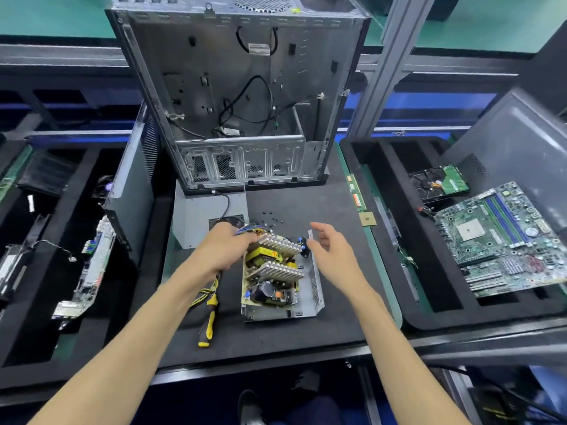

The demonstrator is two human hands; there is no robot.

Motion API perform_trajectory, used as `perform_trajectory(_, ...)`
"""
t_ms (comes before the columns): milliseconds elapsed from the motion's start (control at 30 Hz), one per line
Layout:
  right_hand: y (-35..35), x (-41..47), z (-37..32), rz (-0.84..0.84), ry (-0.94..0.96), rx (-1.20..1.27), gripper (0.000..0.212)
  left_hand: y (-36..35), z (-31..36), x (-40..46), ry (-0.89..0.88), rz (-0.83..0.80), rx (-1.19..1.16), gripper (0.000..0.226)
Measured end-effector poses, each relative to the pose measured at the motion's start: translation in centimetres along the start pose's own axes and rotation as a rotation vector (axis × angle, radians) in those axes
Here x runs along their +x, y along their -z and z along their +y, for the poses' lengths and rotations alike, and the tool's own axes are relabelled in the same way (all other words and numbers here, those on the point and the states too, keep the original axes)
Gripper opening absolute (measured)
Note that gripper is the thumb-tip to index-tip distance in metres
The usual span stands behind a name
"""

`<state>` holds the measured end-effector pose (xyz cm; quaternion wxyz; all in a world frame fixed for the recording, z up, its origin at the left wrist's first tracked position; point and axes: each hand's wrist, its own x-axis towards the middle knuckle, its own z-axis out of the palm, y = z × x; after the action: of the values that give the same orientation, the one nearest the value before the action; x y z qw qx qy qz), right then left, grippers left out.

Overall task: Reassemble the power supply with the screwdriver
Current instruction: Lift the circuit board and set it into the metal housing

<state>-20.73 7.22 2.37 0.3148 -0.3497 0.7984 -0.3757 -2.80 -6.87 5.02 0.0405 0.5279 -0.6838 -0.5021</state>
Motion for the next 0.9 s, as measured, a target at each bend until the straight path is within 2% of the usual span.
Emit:
perform_trajectory(167, -0.4, 0.2, 0.5, -0.013, 0.004, 0.013, 0.045, -1.1, 0.1, -0.1, -0.026, 0.045, 0.053, 0.045)
perform_trajectory(333, 0.0, 0.4, 0.0, -0.037, 0.089, -0.002, 0.05, 0.5, 0.4, 0.1, -0.03, 0.072, -0.025, 0.039)
perform_trajectory(433, 0.1, 0.8, -0.4, -0.053, 0.151, -0.014, 0.056, 1.8, 1.0, 0.0, -0.033, 0.054, -0.109, 0.025)
perform_trajectory(500, 0.0, 0.9, -1.0, 0.007, 0.125, 0.081, 0.05, 2.6, 1.3, -0.2, -0.021, 0.028, -0.205, 0.019)
perform_trajectory(567, -0.2, 0.9, -1.7, 0.14, 0.092, 0.2, 0.042, 3.1, 1.4, -0.3, -0.021, -0.014, -0.312, 0.016)
perform_trajectory(633, -0.1, 0.9, -2.5, 0.222, 0.056, 0.277, 0.043, 3.4, 1.4, -0.3, -0.038, -0.064, -0.406, 0.019)
perform_trajectory(667, 0.0, 1.0, -2.9, 0.194, 0.027, 0.296, 0.046, 3.4, 1.4, -0.3, -0.047, -0.091, -0.442, 0.023)
perform_trajectory(733, 0.2, 1.4, -3.4, 0.019, -0.052, 0.361, 0.05, 3.1, 1.3, -0.3, -0.054, -0.147, -0.487, 0.03)
perform_trajectory(833, 0.8, 1.7, -3.5, -0.279, -0.131, 0.657, 0.053, 2.2, 1.3, 0.0, -0.058, -0.199, -0.51, 0.031)
perform_trajectory(900, 1.1, 1.9, -3.4, -0.298, -0.123, 0.716, 0.061, 2.0, 1.3, 0.2, -0.07, -0.214, -0.486, 0.025)
